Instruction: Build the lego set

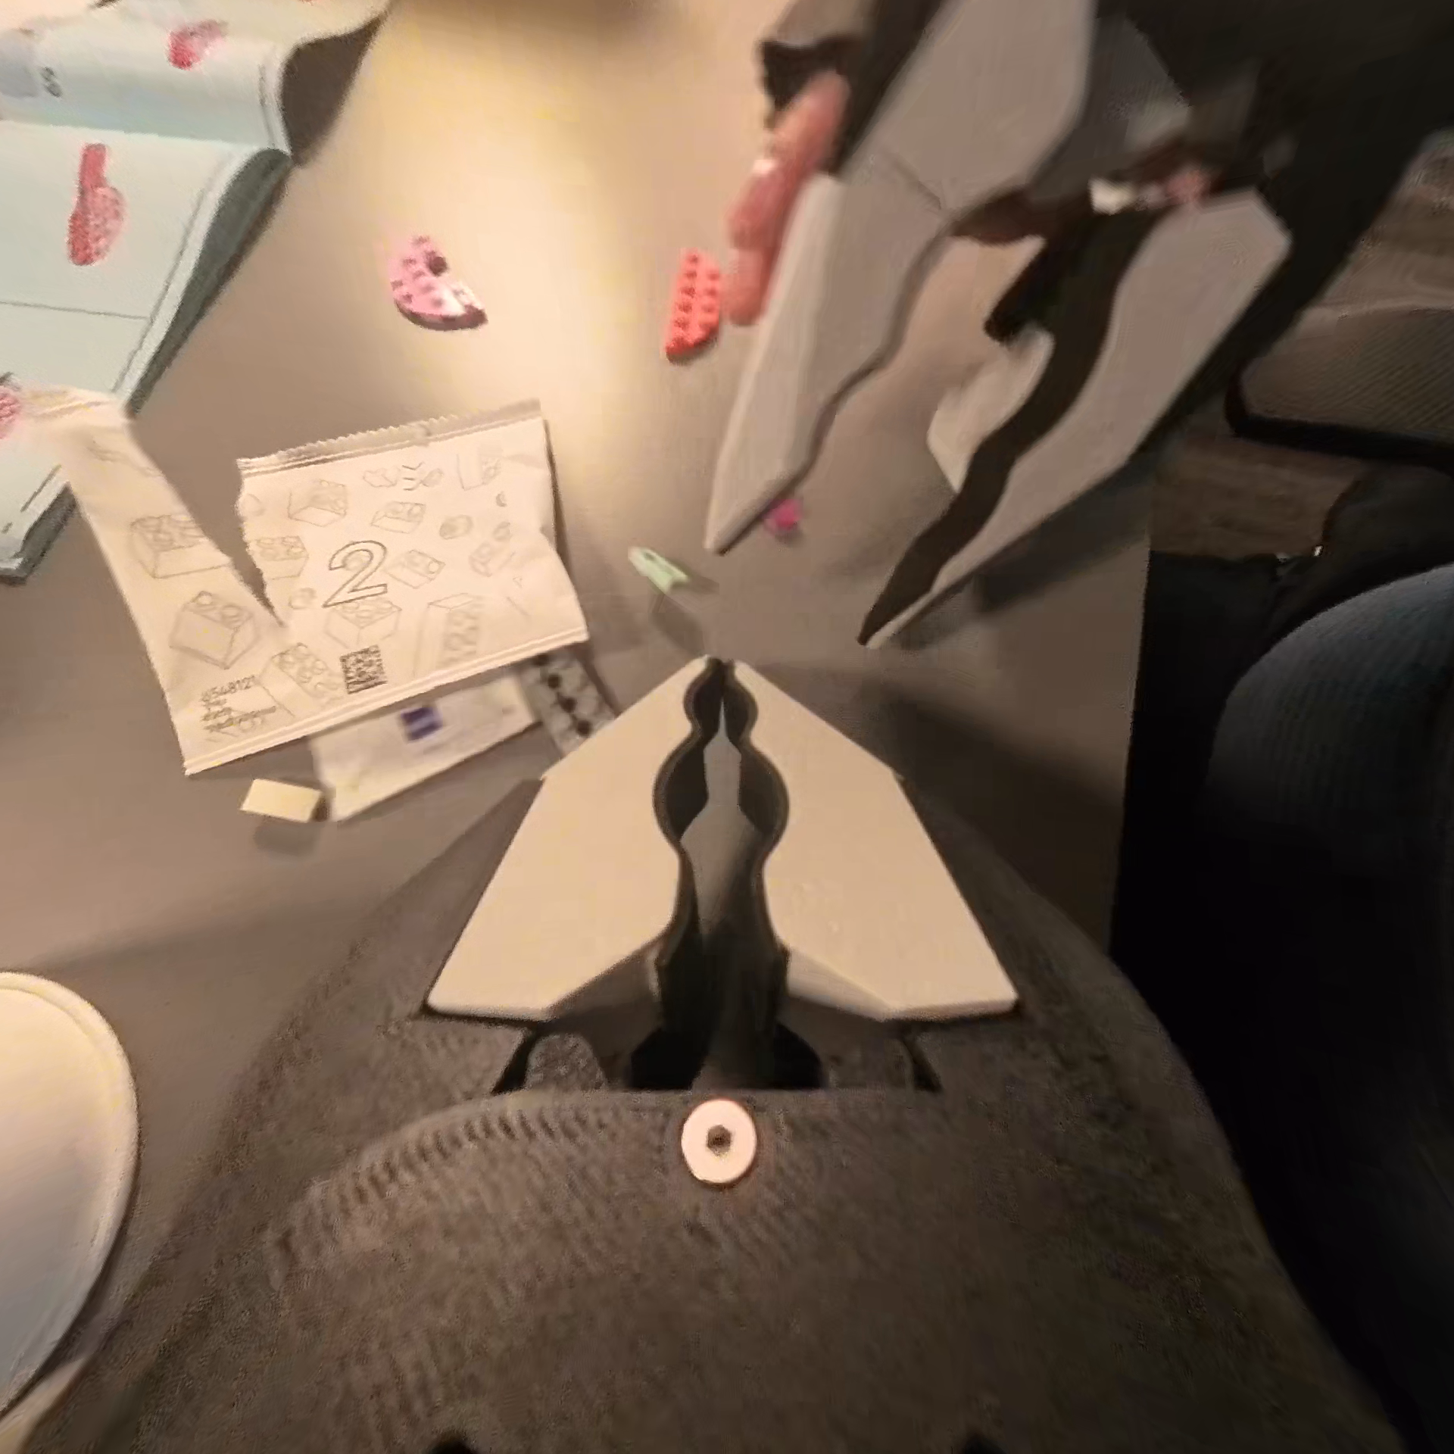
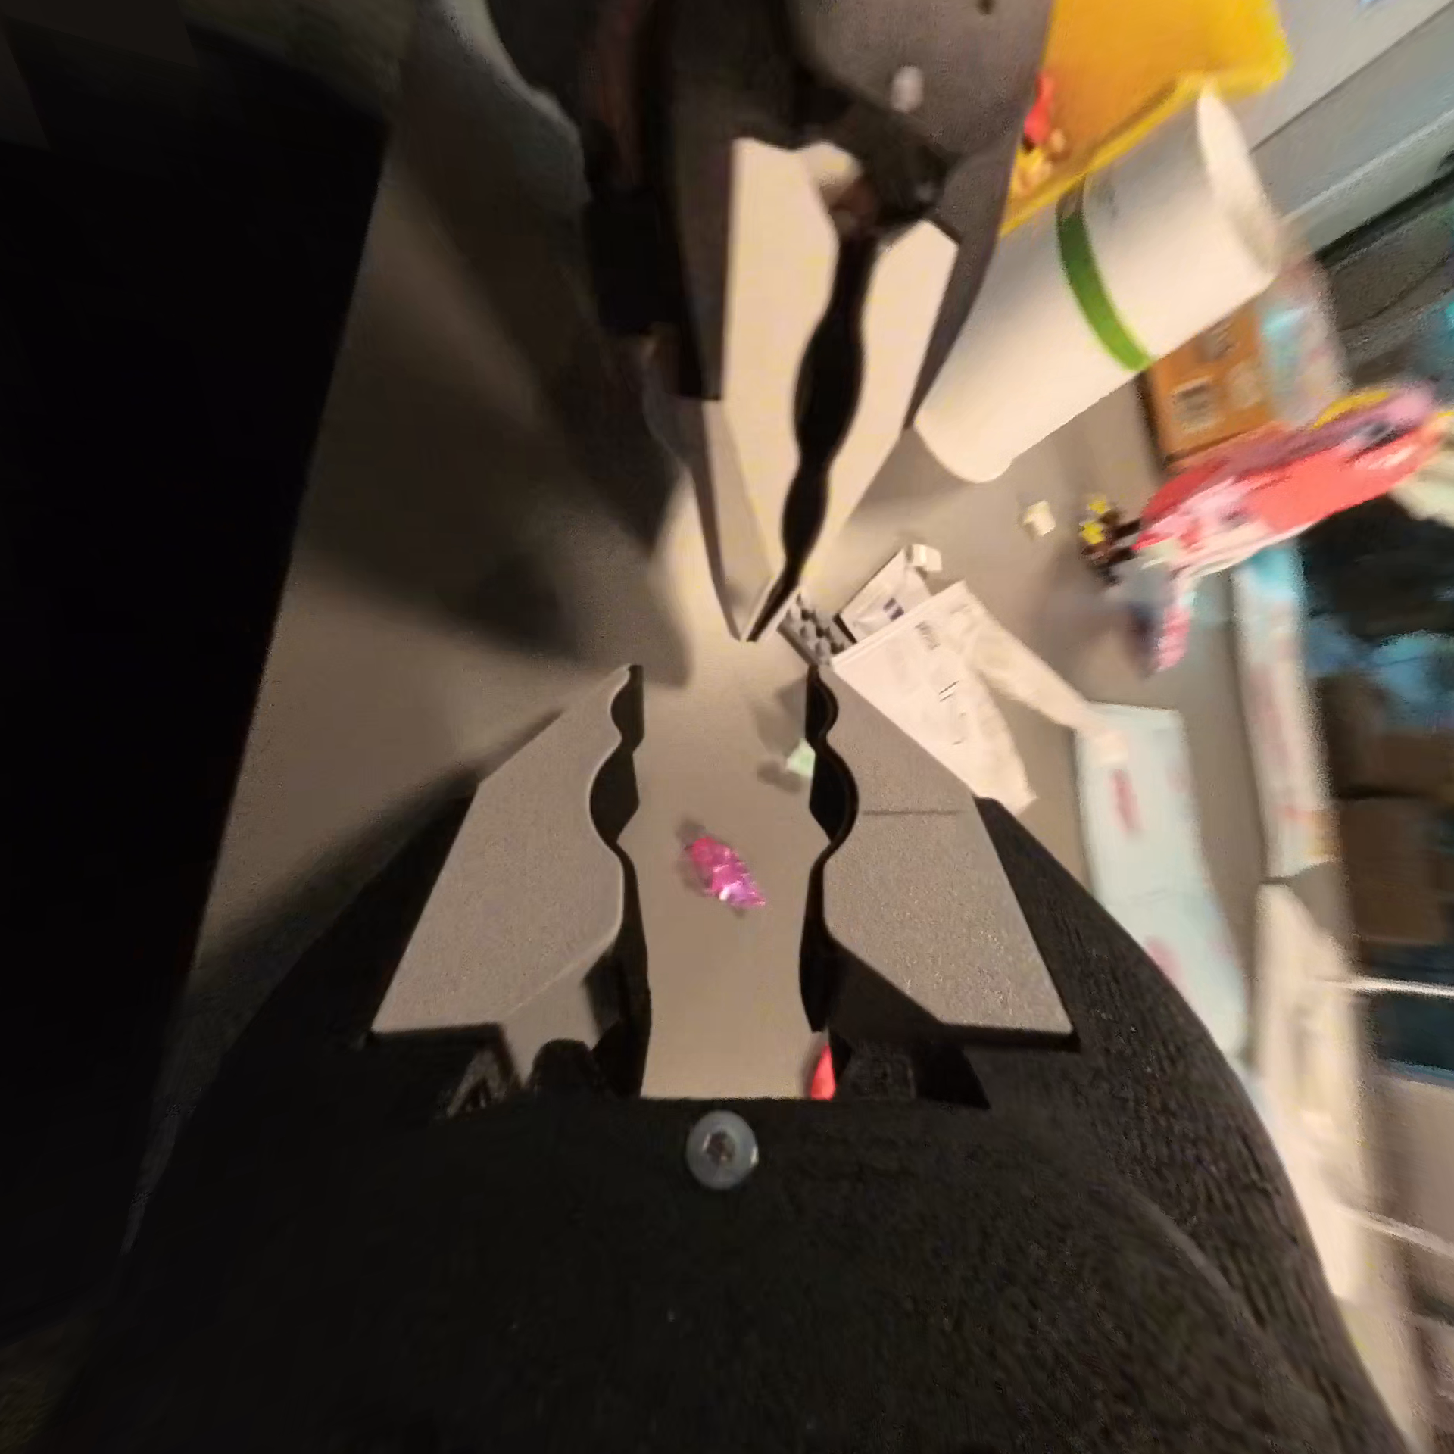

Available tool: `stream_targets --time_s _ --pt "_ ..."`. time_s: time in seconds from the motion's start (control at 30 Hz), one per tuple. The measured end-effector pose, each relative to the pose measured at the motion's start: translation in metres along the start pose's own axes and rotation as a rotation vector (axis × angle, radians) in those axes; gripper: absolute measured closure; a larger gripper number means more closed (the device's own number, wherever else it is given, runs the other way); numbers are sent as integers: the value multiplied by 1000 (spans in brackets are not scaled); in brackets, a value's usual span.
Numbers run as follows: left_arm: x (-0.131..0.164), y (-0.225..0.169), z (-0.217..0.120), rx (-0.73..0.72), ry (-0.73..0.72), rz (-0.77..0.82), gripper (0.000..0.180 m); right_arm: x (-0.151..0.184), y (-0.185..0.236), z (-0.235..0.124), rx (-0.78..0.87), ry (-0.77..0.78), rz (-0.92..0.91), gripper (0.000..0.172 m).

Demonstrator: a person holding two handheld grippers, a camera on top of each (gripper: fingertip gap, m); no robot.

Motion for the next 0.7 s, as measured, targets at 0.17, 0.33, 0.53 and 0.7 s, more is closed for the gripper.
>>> stream_targets --time_s 0.17,0.33,0.53,0.7 --pt "-6 9 -7 -39 -10 -20 180 0 -1 2 155 66 -156 133" --pt "-3 11 -8 -72 12 -80 174 20 -15 -4 151 67 155 134" --pt "1 30 -9 -245 64 -134 154 22 -20 -11 79 -1 429 136" --pt "8 41 6 -349 138 -186 133 25 -23 -6 100 11 456 139"
Point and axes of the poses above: each gripper's, where its closed fingertips meet, z out along the fingers, x out of its underside, y = z × x across the jaws, the point moved 3 cm from there along -z, back along the fingers, and after that the axes turned 8 degrees about -x, right-handed, at the moved point
